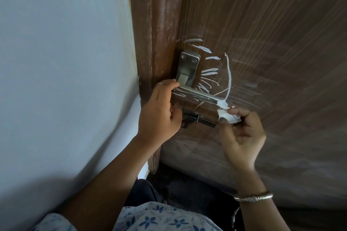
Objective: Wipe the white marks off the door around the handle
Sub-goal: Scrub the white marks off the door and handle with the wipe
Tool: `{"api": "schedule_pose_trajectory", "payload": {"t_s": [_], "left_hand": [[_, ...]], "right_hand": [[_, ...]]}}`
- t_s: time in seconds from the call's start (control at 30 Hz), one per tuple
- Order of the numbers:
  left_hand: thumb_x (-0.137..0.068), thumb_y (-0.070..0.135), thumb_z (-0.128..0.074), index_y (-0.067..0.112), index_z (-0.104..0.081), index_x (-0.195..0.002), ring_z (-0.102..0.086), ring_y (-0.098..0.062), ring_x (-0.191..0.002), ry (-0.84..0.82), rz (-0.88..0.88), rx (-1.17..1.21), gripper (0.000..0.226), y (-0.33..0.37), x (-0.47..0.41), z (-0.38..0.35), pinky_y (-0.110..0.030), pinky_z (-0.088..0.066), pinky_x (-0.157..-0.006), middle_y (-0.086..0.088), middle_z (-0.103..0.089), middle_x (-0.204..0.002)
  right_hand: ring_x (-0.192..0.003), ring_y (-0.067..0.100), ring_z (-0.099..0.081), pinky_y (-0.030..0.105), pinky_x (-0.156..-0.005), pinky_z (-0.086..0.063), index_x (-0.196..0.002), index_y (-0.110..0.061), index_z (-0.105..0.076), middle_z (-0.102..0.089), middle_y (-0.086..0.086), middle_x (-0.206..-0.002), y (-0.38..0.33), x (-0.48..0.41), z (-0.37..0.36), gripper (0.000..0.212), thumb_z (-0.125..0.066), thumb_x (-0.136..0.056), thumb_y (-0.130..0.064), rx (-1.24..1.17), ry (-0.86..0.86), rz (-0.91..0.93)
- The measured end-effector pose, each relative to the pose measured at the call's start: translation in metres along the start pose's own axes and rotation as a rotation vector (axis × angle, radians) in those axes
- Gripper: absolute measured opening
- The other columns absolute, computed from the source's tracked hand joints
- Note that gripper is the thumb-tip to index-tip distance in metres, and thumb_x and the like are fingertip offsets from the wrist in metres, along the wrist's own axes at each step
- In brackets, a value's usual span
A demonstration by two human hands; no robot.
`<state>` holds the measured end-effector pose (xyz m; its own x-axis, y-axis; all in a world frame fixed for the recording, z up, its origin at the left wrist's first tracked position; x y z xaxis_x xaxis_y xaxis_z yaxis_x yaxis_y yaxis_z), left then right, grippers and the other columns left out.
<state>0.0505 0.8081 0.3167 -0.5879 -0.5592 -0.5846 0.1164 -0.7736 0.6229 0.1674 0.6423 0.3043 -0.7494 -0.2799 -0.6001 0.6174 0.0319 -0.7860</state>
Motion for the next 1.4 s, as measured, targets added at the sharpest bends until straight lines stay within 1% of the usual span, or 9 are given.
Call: {"api": "schedule_pose_trajectory", "payload": {"t_s": [0.2,0.3,0.47,0.6,0.73,0.93,1.07,1.17,1.4], "left_hand": [[-0.075,0.003,-0.063,0.005,-0.047,-0.129,-0.058,-0.011,-0.067,-0.062,-0.022,0.012,0.056,-0.005,0.002,-0.005,-0.023,-0.054,-0.059,-0.01,-0.057,-0.126],[-0.074,0.0,-0.061,0.005,-0.049,-0.129,-0.054,-0.008,-0.064,-0.068,-0.05,0.004,0.056,-0.006,0.003,-0.004,-0.02,-0.051,-0.057,-0.009,-0.057,-0.129],[-0.075,0.0,-0.056,0.005,-0.052,-0.127,-0.054,-0.006,-0.072,-0.07,-0.065,0.015,0.053,-0.007,0.003,-0.004,-0.019,-0.05,-0.057,-0.007,-0.055,-0.133],[-0.075,-0.002,-0.057,0.004,-0.053,-0.126,-0.061,-0.012,-0.074,-0.068,-0.081,0.017,0.051,-0.007,0.002,-0.005,-0.025,-0.055,-0.059,-0.008,-0.055,-0.132],[-0.076,-0.004,-0.058,0.004,-0.052,-0.127,-0.059,-0.01,-0.072,-0.079,-0.081,0.013,0.053,-0.009,0.003,-0.006,-0.02,-0.052,-0.058,-0.008,-0.055,-0.133],[-0.077,-0.002,-0.059,0.006,-0.05,-0.13,-0.049,0.001,-0.076,-0.09,-0.065,0.012,0.054,-0.013,0.004,-0.009,-0.007,-0.041,-0.063,-0.007,-0.054,-0.134],[-0.078,-0.001,-0.061,0.006,-0.049,-0.13,-0.063,-0.012,-0.086,-0.069,-0.072,0.018,0.054,-0.012,0.004,-0.008,-0.021,-0.054,-0.066,-0.007,-0.053,-0.135],[-0.078,0.001,-0.059,0.005,-0.05,-0.129,-0.065,-0.016,-0.084,-0.067,-0.077,0.016,0.052,-0.012,0.004,-0.007,-0.023,-0.056,-0.066,-0.008,-0.054,-0.134],[-0.078,0.001,-0.06,0.006,-0.049,-0.13,-0.058,-0.007,-0.079,-0.067,-0.07,0.022,0.053,-0.014,0.005,-0.008,-0.024,-0.057,-0.064,-0.008,-0.054,-0.134]], "right_hand": [[-0.077,-0.013,-0.058,0.005,-0.066,-0.046,-0.106,-0.021,-0.055,-0.059,-0.016,-0.097,0.005,0.007,-0.008,0.033,-0.071,-0.077,-0.018,0.098,0.087,0.055],[-0.086,-0.007,-0.062,0.006,-0.064,-0.045,-0.097,-0.017,-0.057,-0.064,-0.007,-0.096,0.003,0.004,-0.01,0.022,-0.071,-0.08,-0.015,0.079,0.099,0.144],[-0.11,0.018,-0.062,0.016,-0.083,-0.049,-0.084,0.0,-0.065,-0.065,0.01,-0.101,0.0,0.003,-0.015,0.013,-0.074,-0.079,-0.009,0.102,0.033,0.314],[-0.082,-0.008,-0.061,0.007,-0.068,-0.047,-0.1,-0.017,-0.062,-0.062,-0.022,-0.098,0.01,0.002,-0.01,0.028,-0.076,-0.076,-0.014,0.106,0.06,0.071],[-0.078,-0.008,-0.057,0.004,-0.068,-0.044,-0.112,-0.018,-0.061,-0.055,-0.014,-0.087,0.016,0.0,-0.01,0.045,-0.078,-0.073,-0.004,0.107,0.047,-0.076],[-0.087,-0.009,-0.056,0.005,-0.074,-0.044,-0.092,-0.006,-0.067,-0.062,0.014,-0.082,-0.005,0.01,-0.009,0.026,-0.075,-0.071,0.005,0.142,0.079,0.156],[-0.082,0.007,-0.057,0.011,-0.074,-0.047,-0.084,-0.002,-0.072,-0.063,0.003,-0.086,-0.009,0.01,-0.016,0.022,-0.071,-0.071,0.016,0.252,0.025,0.329],[-0.079,0.004,-0.053,0.011,-0.071,-0.044,-0.083,-0.004,-0.073,-0.064,-0.006,-0.083,-0.015,0.003,-0.021,0.009,-0.065,-0.085,-0.001,0.269,0.025,0.424],[-0.064,0.015,-0.057,0.022,-0.054,-0.046,-0.078,-0.004,-0.061,-0.065,0.003,-0.076,-0.017,-0.002,-0.016,0.012,-0.07,-0.084,-0.009,0.274,0.111,0.466]]}}
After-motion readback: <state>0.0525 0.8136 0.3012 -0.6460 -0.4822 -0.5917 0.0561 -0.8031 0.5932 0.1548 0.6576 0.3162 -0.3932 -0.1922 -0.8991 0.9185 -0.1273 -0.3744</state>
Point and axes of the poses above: each hand's wrist, its own x-axis away from the middle knuckle, its own z-axis out of the back of the hand, y = z × x, the point moved 7 cm from there along -x, towards the middle knuckle
